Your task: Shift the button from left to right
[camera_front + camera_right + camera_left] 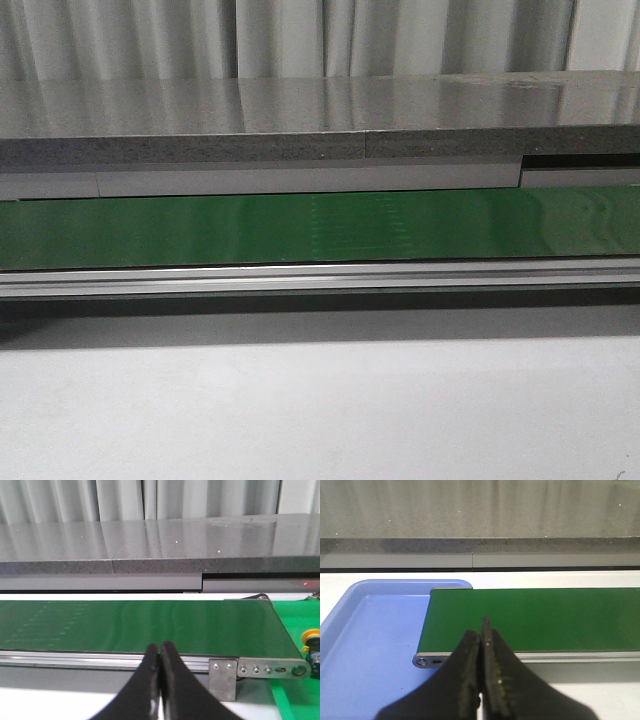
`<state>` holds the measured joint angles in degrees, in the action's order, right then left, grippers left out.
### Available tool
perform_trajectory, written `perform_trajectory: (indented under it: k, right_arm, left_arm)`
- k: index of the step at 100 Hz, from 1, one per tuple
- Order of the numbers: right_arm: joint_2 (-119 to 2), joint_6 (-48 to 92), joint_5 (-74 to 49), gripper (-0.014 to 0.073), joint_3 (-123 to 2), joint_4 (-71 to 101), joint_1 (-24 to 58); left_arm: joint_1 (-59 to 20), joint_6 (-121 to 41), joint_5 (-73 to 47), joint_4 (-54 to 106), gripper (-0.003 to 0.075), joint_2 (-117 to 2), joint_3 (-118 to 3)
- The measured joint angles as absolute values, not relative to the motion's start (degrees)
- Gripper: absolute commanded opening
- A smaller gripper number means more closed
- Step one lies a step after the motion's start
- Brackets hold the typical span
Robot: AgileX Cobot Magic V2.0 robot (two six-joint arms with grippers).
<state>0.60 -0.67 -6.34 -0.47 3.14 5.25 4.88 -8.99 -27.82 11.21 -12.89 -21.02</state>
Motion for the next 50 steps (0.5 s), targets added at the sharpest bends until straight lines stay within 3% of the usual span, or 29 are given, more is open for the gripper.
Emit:
perform_trajectory:
  k: [50]
  right_arm:
    - [0.6, -1.01, -3.97, -0.0068, 1.55, 3.02, 5.25]
  left_arm:
    - [4.88, -8.99, -27.82, 11.21, -0.0021, -12.89, -21.02]
